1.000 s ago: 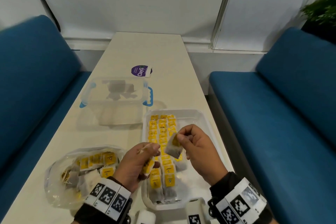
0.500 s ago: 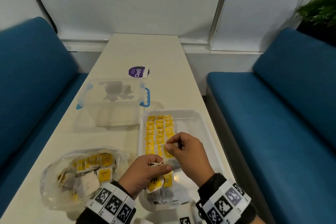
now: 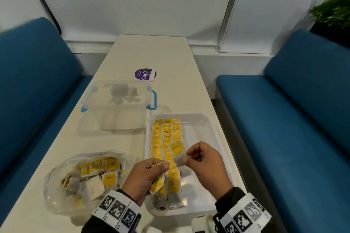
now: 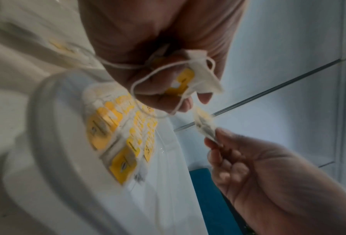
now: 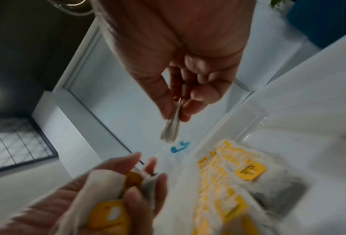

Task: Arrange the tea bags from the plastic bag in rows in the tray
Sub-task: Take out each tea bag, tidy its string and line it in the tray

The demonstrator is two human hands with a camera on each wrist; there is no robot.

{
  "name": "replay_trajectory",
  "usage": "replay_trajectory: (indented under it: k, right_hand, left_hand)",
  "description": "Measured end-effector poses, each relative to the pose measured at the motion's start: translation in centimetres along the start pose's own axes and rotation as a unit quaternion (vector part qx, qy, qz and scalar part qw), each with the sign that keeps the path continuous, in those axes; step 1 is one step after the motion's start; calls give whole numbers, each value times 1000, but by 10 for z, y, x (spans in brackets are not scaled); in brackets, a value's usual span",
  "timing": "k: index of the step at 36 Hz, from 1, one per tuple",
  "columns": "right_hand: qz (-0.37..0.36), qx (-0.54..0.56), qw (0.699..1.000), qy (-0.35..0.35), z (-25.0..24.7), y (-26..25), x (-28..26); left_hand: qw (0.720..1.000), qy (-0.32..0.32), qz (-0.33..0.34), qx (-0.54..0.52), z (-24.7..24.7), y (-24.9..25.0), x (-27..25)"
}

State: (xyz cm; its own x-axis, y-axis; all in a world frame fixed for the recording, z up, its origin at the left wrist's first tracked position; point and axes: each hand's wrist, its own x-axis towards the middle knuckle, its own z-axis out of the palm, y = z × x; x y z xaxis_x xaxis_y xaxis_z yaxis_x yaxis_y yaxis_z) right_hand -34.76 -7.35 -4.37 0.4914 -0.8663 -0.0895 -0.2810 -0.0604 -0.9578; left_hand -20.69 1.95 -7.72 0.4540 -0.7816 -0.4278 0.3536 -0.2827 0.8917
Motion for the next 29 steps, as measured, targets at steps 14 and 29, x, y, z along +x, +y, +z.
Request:
replay_trajectory:
  k: [14,29]
  right_hand:
    - [120,-96,987,49,5,66,10]
    - [121,-199,972,-41,13,76,11]
  left_hand:
    - [999,34,8,-4,-5,1,-2]
    - [999,40,-13,4,-2,6,-3]
